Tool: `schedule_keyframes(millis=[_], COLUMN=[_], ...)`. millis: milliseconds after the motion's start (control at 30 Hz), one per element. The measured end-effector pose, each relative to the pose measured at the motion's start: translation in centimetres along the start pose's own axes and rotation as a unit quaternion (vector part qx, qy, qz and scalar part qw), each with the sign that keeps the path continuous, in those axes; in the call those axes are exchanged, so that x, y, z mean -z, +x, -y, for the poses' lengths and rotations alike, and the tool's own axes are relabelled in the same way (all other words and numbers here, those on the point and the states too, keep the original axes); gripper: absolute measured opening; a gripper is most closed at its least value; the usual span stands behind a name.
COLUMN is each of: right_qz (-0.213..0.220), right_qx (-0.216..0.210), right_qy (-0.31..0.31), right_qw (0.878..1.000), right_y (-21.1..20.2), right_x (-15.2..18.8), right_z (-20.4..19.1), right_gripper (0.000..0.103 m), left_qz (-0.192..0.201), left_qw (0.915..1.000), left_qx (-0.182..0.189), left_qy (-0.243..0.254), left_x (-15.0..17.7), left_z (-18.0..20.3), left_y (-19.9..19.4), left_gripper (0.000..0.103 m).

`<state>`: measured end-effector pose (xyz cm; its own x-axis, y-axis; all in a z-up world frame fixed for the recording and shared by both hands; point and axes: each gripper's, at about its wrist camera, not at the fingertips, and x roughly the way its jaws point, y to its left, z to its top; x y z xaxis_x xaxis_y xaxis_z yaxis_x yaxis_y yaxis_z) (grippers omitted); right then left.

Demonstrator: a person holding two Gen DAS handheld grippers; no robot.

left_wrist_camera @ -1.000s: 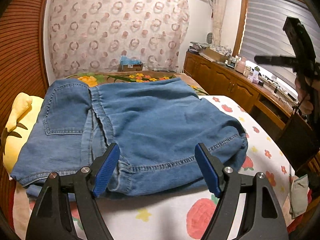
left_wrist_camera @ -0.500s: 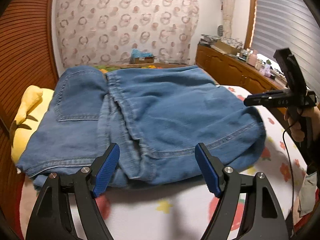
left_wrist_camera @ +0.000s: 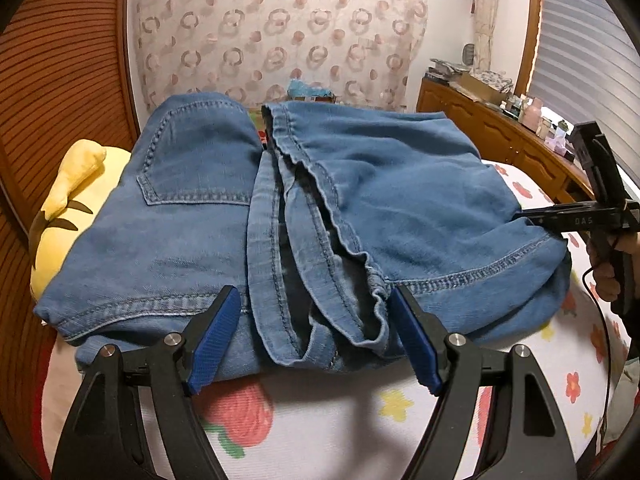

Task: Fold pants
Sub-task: 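Close both tools on the folded jeans edge and lift it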

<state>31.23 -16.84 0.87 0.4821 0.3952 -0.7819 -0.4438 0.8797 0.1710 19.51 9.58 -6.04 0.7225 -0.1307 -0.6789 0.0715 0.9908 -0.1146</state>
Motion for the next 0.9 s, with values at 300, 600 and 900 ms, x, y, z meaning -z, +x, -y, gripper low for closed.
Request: schedule_keyframes(millis=[300, 600, 900], right_qz=[0.014, 0.091, 0.114], right_qx=[-0.036, -0.029, -0.018], right_qy=[-0.036, -0.054, -0.077], right_qw=[0.999, 0.994, 0.990], right_y=[0.1, -5.1, -9.8], right_x=[0.8, 0.0, 2.3], right_z=[-0.5, -0.8, -1.3], right_gripper=[0.009, 0.006, 0.006], left_qz=[-0.002, 0.045, 0.084], left_qw=[0.9994, 0.9978, 0.9936], left_qx=[0.035, 0.047, 0.070], left_qy=[0.007, 0.018, 0.027], left_x=[0.5, -0.5, -0.3], left_z=[0.5, 3.1, 4.6], left_y=[-0.2, -4.4, -9.9], left_gripper=[0.021, 0.011, 0.011])
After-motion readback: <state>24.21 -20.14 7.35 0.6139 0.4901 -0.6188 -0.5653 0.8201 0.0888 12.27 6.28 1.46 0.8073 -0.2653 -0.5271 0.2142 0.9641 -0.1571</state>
